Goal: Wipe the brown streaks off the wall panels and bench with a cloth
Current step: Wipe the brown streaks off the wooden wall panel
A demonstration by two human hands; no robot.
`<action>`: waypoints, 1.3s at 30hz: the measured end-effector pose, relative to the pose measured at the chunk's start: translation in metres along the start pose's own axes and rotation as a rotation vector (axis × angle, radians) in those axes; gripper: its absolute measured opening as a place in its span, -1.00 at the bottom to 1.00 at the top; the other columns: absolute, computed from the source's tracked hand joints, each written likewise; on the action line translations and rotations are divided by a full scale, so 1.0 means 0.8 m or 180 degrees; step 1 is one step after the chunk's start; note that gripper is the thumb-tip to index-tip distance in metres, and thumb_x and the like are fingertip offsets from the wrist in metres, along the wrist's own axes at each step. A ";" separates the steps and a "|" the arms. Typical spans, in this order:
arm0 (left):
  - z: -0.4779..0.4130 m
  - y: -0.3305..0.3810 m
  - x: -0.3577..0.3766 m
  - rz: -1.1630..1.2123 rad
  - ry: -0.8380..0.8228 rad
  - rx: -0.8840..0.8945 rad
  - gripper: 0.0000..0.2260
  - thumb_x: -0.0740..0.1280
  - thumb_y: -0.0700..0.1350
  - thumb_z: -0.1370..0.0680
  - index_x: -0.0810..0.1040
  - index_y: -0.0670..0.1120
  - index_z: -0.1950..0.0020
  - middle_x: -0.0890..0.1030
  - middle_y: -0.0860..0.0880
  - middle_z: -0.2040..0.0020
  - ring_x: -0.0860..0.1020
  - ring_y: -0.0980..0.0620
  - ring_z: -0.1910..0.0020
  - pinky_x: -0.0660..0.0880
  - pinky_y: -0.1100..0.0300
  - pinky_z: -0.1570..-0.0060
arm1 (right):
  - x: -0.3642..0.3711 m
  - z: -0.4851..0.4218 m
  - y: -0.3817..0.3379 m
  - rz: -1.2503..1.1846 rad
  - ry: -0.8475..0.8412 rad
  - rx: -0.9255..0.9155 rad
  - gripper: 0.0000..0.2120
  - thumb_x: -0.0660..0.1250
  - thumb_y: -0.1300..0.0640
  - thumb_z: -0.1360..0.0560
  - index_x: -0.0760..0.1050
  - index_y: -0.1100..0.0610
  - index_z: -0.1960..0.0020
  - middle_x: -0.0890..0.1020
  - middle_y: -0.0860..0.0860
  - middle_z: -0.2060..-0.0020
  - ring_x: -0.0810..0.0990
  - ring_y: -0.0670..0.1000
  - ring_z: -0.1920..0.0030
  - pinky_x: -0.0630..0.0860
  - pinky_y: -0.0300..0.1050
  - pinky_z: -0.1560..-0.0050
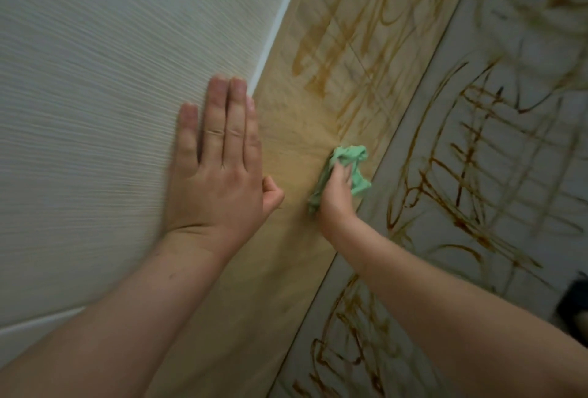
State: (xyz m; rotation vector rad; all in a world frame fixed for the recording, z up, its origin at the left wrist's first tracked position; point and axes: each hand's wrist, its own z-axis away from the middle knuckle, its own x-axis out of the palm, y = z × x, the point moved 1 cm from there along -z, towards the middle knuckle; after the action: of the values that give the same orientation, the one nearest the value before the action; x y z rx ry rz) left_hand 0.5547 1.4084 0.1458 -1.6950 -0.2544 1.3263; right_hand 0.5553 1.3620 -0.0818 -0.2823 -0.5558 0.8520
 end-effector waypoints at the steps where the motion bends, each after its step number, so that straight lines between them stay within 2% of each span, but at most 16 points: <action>1: 0.000 0.000 0.001 0.0013 -0.0019 -0.0008 -0.16 0.14 0.13 -0.57 -0.13 -0.35 -0.64 -0.11 -0.31 -0.66 -0.21 -0.27 -0.63 -0.37 -0.19 -0.56 | 0.003 0.008 0.013 0.0013 -0.0070 0.0094 -0.36 -0.03 -0.30 -0.65 -0.12 -0.21 -0.67 -0.06 -0.10 -0.68 -0.03 0.13 -0.66 0.02 0.32 -0.61; 5: 0.001 -0.001 0.001 0.0044 -0.0047 0.0028 -0.15 0.12 0.15 -0.58 -0.14 -0.35 -0.63 -0.12 -0.32 -0.66 -0.20 -0.30 -0.64 -0.41 -0.19 -0.54 | -0.014 -0.048 0.031 0.0128 0.0080 0.0479 -0.23 -0.11 -0.40 -0.54 -0.18 -0.19 -0.67 0.05 -0.01 -0.68 0.11 0.18 -0.64 0.09 0.33 -0.58; 9: 0.003 0.000 0.006 0.0034 -0.0007 0.0050 -0.16 0.10 0.16 -0.58 -0.14 -0.35 -0.64 -0.13 -0.31 -0.66 -0.17 -0.31 -0.64 -0.42 -0.19 -0.54 | -0.048 -0.126 0.005 0.0200 0.0325 0.0559 -0.27 -0.16 -0.41 -0.55 -0.19 -0.24 -0.66 0.20 0.02 -0.63 0.34 0.18 -0.48 0.28 0.30 -0.51; 11: 0.002 0.000 0.007 0.0043 0.0011 0.0065 -0.16 0.10 0.15 -0.58 -0.14 -0.35 -0.64 -0.13 -0.31 -0.66 -0.17 -0.31 -0.64 -0.41 -0.19 -0.54 | -0.047 -0.120 -0.022 0.0193 0.0327 0.0372 -0.29 -0.13 -0.37 -0.56 -0.17 -0.25 -0.66 0.20 0.01 -0.63 0.34 0.16 -0.48 0.29 0.27 -0.51; 13: 0.002 0.001 0.006 0.0081 0.0021 0.0045 -0.16 0.11 0.15 -0.58 -0.14 -0.35 -0.64 -0.14 -0.32 -0.66 -0.17 -0.30 -0.64 -0.38 -0.21 -0.55 | -0.034 -0.089 -0.052 0.0192 0.0219 0.0051 -0.35 -0.10 -0.29 -0.63 -0.14 -0.21 -0.68 0.09 -0.01 -0.66 0.16 0.19 -0.61 0.18 0.28 -0.56; 16: 0.002 -0.002 0.002 0.0087 0.0036 -0.0006 -0.15 0.13 0.14 -0.57 -0.12 -0.36 -0.63 -0.12 -0.32 -0.66 -0.16 -0.29 -0.65 -0.32 -0.23 -0.57 | -0.008 -0.015 -0.093 0.0377 0.0028 -0.0422 -0.43 -0.09 -0.18 -0.72 -0.14 -0.16 -0.69 -0.08 -0.02 -0.69 -0.08 0.15 -0.67 -0.01 0.31 -0.61; 20: 0.000 -0.001 -0.002 0.0067 -0.0037 0.0010 -0.15 0.14 0.12 -0.55 -0.10 -0.37 -0.63 -0.08 -0.32 -0.66 -0.09 -0.30 -0.65 -0.29 -0.23 -0.58 | 0.013 0.069 -0.135 0.0723 -0.0337 -0.1076 -0.44 -0.07 -0.14 -0.74 -0.16 -0.13 -0.69 -0.15 -0.10 -0.68 -0.19 0.00 -0.67 -0.14 0.23 -0.63; 23: 0.000 -0.003 -0.013 -0.0112 -0.0446 -0.0073 -0.04 0.13 0.26 -0.55 -0.23 -0.37 -0.61 -0.25 -0.34 -0.63 -0.22 -0.30 -0.64 -0.42 -0.24 -0.53 | 0.023 0.127 -0.166 0.0868 -0.0648 -0.1697 -0.43 0.00 -0.13 -0.73 -0.08 -0.14 -0.69 -0.05 -0.13 -0.68 -0.10 -0.07 -0.66 -0.10 0.13 -0.65; 26: -0.002 0.003 -0.024 -0.0170 -0.0926 -0.0127 -0.09 0.02 0.27 -0.60 -0.37 -0.34 -0.58 -0.41 -0.33 -0.59 -0.39 -0.30 -0.59 -0.45 -0.23 -0.51 | 0.004 0.160 -0.187 0.1002 -0.0974 -0.1745 -0.49 0.06 -0.13 -0.72 0.14 -0.14 -0.65 0.26 -0.12 -0.60 0.22 -0.03 -0.59 0.19 0.10 -0.60; 28: -0.001 0.005 -0.046 0.0193 -0.0976 -0.0255 -0.20 0.00 0.18 -0.63 -0.26 -0.30 -0.63 -0.31 -0.27 -0.64 -0.35 -0.26 -0.62 -0.34 -0.20 -0.57 | -0.026 0.175 -0.203 0.1092 -0.1058 -0.1310 -0.54 0.11 -0.12 -0.71 0.32 -0.08 -0.58 0.50 -0.06 -0.42 0.46 0.04 -0.43 0.41 0.11 -0.46; 30: -0.001 0.004 -0.067 0.1127 -0.0870 -0.0493 -0.32 0.06 0.07 -0.60 0.07 -0.24 -0.65 -0.06 -0.22 -0.68 -0.18 -0.20 -0.66 -0.18 -0.18 -0.62 | -0.057 0.182 -0.219 0.0862 -0.1081 -0.0684 -0.57 0.16 -0.09 -0.69 0.48 0.08 -0.46 0.66 0.09 -0.24 0.65 0.14 -0.23 0.57 0.22 -0.30; 32: 0.007 0.007 -0.089 0.2143 -0.0683 -0.0796 -0.49 0.12 -0.01 -0.55 0.41 -0.18 -0.46 0.28 -0.20 -0.58 0.13 -0.18 -0.61 0.11 -0.15 -0.58 | -0.081 0.190 -0.232 0.0849 -0.1290 -0.0333 -0.60 0.14 -0.02 -0.71 0.56 0.17 -0.36 0.71 0.20 -0.14 0.71 0.24 -0.13 0.61 0.37 -0.18; 33: 0.009 0.010 -0.098 0.2609 -0.0633 -0.0946 -0.58 0.14 -0.06 -0.54 0.47 -0.15 -0.36 0.39 -0.16 -0.48 0.25 -0.14 -0.52 0.26 -0.10 -0.51 | -0.091 0.195 -0.238 0.0884 -0.1419 -0.0221 -0.60 0.11 -0.01 -0.72 0.56 0.19 -0.35 0.70 0.23 -0.15 0.71 0.27 -0.13 0.59 0.42 -0.18; 35: 0.015 0.012 -0.115 0.3343 -0.0759 -0.1295 -0.66 0.20 -0.12 -0.57 0.46 -0.10 -0.35 0.43 -0.06 -0.37 0.35 -0.03 -0.39 0.41 -0.01 -0.37 | -0.105 0.205 -0.248 0.1065 -0.1699 -0.0035 -0.55 0.06 -0.04 -0.72 0.55 0.18 -0.39 0.67 0.24 -0.22 0.67 0.29 -0.21 0.53 0.45 -0.26; 36: 0.017 0.010 -0.126 0.3601 -0.0884 -0.1512 -0.63 0.24 -0.11 -0.59 0.42 -0.07 -0.40 0.40 -0.03 -0.40 0.35 0.01 -0.40 0.41 0.02 -0.36 | -0.109 0.215 -0.254 0.1195 -0.1864 0.0099 -0.53 0.06 -0.06 -0.72 0.53 0.18 -0.41 0.65 0.25 -0.26 0.64 0.30 -0.26 0.50 0.43 -0.30; 39: 0.019 0.003 -0.148 0.4616 -0.1423 -0.2062 -0.37 0.35 0.03 -0.57 0.19 0.09 -0.61 0.24 0.05 -0.60 0.23 0.03 -0.57 0.28 -0.03 -0.49 | -0.117 0.238 -0.272 0.1617 -0.2249 0.0263 -0.52 0.09 -0.05 -0.71 0.54 0.26 -0.38 0.63 0.29 -0.26 0.62 0.30 -0.28 0.54 0.32 -0.32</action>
State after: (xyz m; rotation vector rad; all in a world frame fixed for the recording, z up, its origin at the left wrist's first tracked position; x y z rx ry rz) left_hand 0.4944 1.3384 0.2215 -2.1245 0.4776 2.9291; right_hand 0.5356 1.1551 0.1398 -0.0315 -1.1289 1.4793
